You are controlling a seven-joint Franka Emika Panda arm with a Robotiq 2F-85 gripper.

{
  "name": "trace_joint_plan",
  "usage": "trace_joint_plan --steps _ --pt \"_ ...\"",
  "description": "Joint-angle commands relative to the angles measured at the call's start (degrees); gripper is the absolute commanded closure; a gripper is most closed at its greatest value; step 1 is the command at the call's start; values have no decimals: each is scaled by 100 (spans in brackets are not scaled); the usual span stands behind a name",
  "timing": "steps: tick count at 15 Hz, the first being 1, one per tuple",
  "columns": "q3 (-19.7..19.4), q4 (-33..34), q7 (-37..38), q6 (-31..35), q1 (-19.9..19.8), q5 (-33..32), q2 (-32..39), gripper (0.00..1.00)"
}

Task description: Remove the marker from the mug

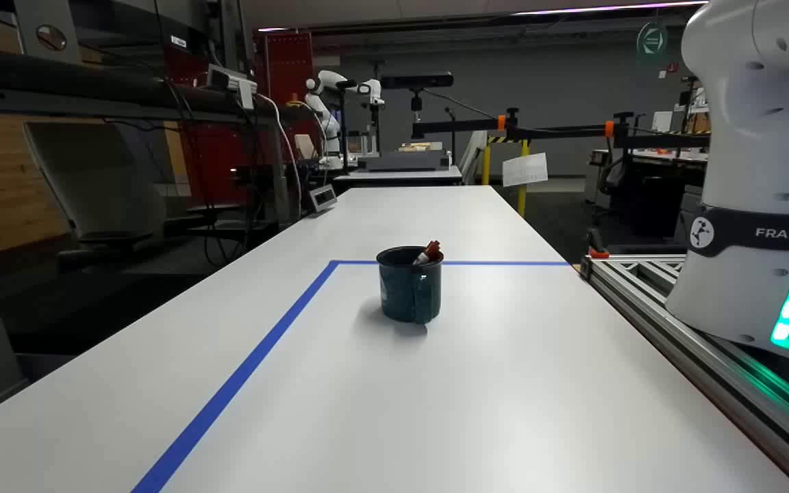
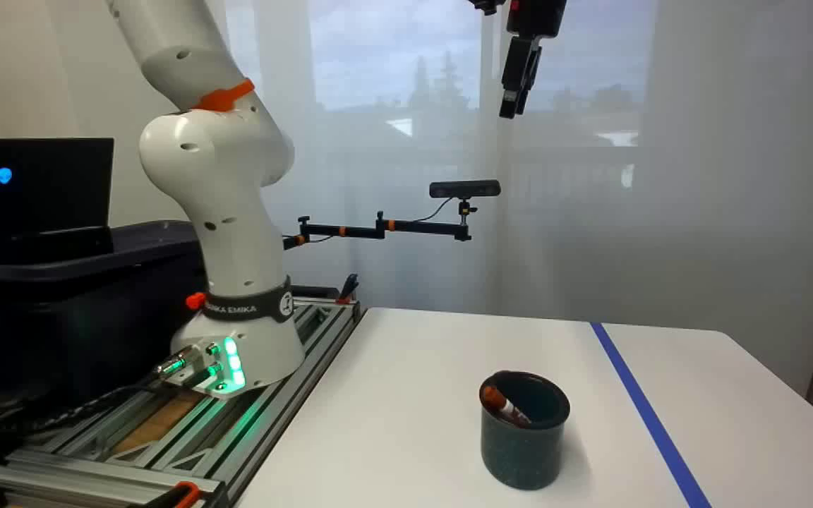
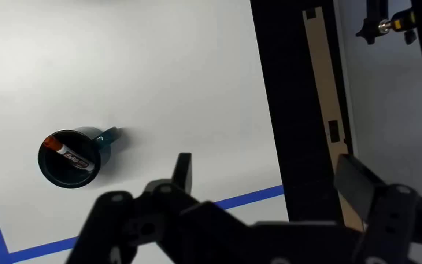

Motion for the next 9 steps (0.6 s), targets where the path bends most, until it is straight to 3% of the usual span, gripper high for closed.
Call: trace_joint_plan --steps 1,9 --pt "10 18 -3 -15 -13 1 8 0" --pt "-8 -19 72 -1 -84 -112 51 0"
